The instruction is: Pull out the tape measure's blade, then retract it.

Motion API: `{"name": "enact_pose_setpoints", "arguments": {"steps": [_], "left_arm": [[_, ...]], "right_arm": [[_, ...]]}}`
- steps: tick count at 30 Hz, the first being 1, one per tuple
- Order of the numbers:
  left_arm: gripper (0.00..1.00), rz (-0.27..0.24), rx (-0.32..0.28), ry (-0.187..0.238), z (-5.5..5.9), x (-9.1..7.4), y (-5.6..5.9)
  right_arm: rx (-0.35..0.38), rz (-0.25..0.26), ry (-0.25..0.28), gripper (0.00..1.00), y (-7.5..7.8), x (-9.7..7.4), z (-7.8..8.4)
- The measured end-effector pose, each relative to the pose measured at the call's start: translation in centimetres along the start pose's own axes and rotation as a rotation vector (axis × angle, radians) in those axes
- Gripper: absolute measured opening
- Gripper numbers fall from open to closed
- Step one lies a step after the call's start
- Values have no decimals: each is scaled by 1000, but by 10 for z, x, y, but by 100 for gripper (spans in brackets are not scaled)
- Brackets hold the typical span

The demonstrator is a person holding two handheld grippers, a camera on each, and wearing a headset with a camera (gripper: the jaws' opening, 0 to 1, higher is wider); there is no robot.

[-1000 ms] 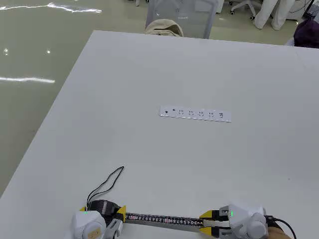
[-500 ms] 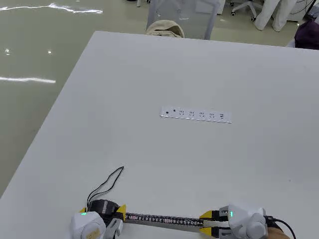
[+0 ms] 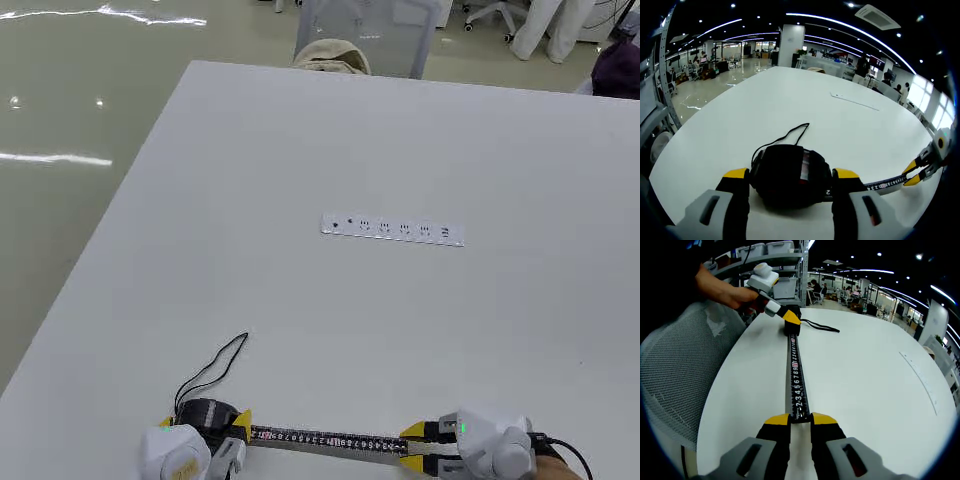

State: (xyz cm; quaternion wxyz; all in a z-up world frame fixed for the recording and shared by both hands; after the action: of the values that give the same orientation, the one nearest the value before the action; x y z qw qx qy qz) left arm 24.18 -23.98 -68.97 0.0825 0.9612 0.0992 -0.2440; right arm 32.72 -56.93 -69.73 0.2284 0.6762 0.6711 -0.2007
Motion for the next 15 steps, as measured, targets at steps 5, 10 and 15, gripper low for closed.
{"name": "enact_pose_setpoints", "arguments": {"steps": [5,10,15], "left_arm": [[63,-18,-4,-6,-1,0,1],[62,-24,-7,-6,0,-1,1],[60,-29,-6,-27,-2,0,1]], "right_arm": [[1,2,0,14,0,0,1],[-1,1,-2,14,-1,0,2],[-7,-5,-9,13,-2,1,1]]}}
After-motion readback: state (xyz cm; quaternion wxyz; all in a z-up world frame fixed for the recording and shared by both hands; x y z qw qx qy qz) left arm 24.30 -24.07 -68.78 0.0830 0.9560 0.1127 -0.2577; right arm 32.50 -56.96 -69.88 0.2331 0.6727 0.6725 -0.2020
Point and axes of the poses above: the centre of the closed fingertips' face, and the gripper's own axes: x roughly forward along the fingers, y roughly to its right, z roughly out of its underside, the point moved 10 cm from there along -x, roughly backward along the fingers, and after that the axes turned 8 degrees about y, right-handed, at the moved point
